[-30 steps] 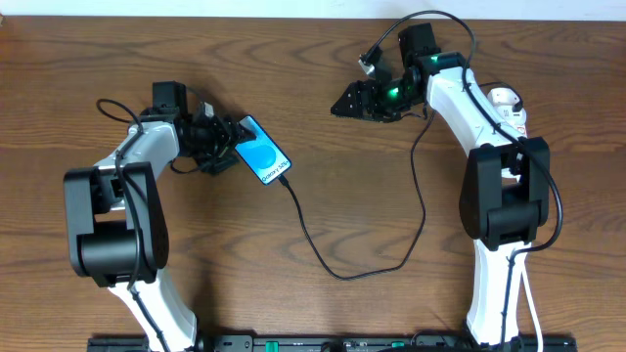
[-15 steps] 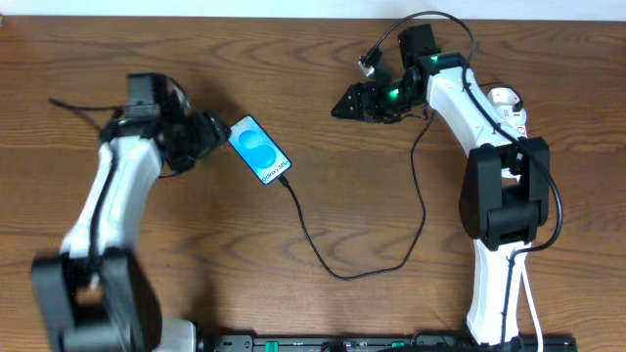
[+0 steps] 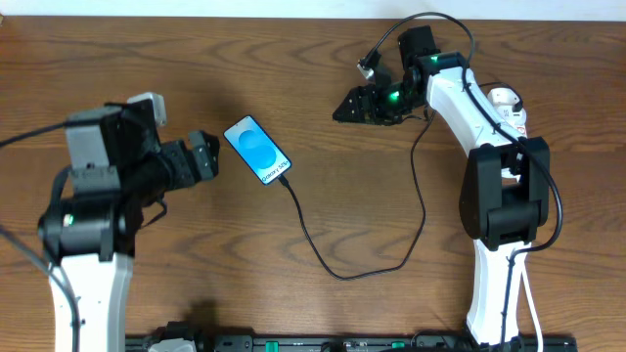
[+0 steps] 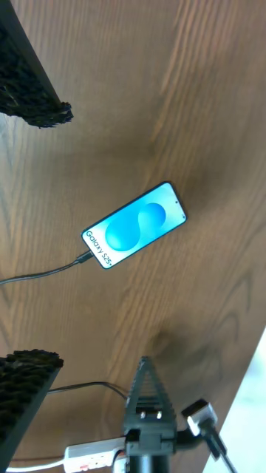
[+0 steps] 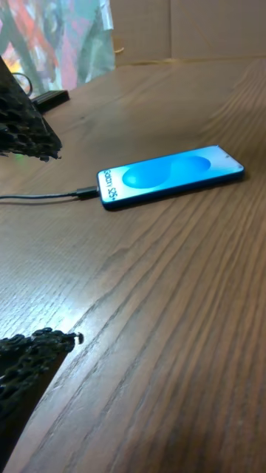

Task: Plug charger to phone and switch on socket
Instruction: 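Release the phone and raise the left gripper away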

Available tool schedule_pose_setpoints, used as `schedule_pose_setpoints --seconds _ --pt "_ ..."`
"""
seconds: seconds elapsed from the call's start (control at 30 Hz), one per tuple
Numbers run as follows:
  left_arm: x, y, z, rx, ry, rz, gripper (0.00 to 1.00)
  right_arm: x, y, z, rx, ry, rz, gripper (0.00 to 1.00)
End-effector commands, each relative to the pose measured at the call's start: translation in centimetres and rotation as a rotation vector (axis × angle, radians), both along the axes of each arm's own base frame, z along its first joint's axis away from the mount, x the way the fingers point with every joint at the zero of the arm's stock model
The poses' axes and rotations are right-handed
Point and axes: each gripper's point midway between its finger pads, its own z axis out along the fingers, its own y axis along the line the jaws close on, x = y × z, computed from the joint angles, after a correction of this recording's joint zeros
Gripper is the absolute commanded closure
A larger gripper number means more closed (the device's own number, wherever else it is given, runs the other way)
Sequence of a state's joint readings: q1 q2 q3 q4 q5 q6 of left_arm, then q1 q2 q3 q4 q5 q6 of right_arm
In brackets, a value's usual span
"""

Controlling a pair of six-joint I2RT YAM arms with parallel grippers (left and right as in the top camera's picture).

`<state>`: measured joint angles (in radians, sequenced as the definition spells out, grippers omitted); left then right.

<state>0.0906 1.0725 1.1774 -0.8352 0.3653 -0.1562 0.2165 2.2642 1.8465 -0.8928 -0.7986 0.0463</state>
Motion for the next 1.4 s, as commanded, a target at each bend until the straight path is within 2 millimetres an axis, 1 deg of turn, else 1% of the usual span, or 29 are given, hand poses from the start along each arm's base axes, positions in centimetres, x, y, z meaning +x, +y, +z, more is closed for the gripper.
schedule_pose_setpoints --seconds 0.0,0.1,0.23,0.4,0.5,0.57,0.63,0.7,0.83,1.37 --pt "-1.0 0.4 1.0 0.045 -0.039 -0.01 0.02 0.0 -0.2 0.0 -0.061 -0.038 0.014 0.28" --pt "-1.5 0.3 1.0 0.044 -0.033 -0.01 0.02 -0.2 -0.2 0.0 -0.104 -0.055 0.019 0.27" --pt "-1.7 0.3 0.7 0.042 -0.018 -0.01 0.02 -0.6 0.4 0.8 -0.119 -0.09 0.05 0.27" --pt "-2.0 0.2 0.3 0.039 0.005 -0.012 0.02 -1.0 0.5 1.2 -0.171 -0.112 0.056 0.27" --pt "-2.1 0.2 0.2 0.052 0.007 -0.026 0.02 -1.1 0.8 1.8 -0.173 -0.133 0.067 0.27" --pt "-2.1 -0.1 0.3 0.077 -0.01 -0.078 0.02 -1.2 0.9 2.2 -0.171 -0.139 0.067 0.27" --pt "-2.2 -1.1 0.6 0.112 -0.05 -0.202 0.02 -1.2 0.8 2.4 -0.171 -0.144 0.066 0.27" --pt "-2.3 -1.7 0.8 0.133 -0.079 -0.276 0.02 -1.2 0.8 2.5 -0.17 -0.148 0.07 0.27" --pt "-2.3 -1.6 0.7 0.178 -0.094 -0.313 0.02 -1.4 0.8 2.4 -0.172 -0.139 0.073 0.26" --pt "-2.0 -1.5 0.2 0.186 -0.076 -0.32 0.02 -1.6 0.7 2.4 -0.175 -0.128 0.073 0.26"
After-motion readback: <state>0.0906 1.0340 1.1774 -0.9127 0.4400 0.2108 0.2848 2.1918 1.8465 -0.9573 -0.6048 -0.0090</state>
